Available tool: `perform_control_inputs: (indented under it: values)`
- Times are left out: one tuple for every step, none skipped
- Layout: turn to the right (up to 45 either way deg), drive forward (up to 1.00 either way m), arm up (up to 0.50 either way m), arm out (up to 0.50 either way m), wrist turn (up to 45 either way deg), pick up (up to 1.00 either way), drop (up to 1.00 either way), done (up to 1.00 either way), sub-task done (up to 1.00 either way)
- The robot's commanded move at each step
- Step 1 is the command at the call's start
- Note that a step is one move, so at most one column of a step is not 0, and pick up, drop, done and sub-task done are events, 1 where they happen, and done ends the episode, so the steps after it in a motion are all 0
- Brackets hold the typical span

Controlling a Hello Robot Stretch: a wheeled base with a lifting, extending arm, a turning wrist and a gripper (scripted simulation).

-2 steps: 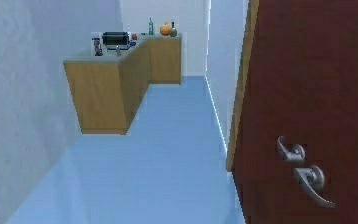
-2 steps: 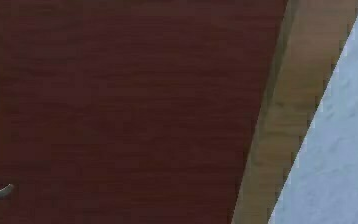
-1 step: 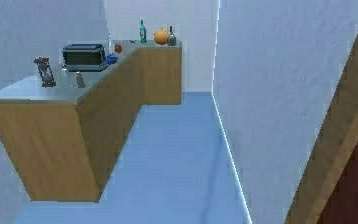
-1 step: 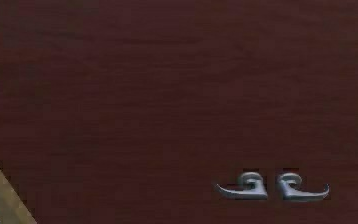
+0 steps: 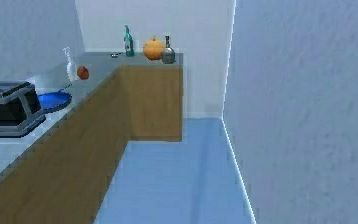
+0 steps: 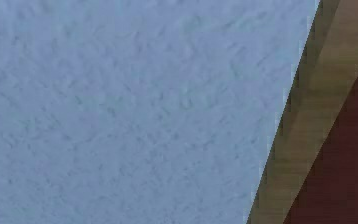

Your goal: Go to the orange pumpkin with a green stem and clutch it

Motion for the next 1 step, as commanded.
perform_control_inputs:
  values:
    - [3.0, 0.00, 0.00, 0.00, 0.0, 0.00, 0.00, 0.00, 0.00]
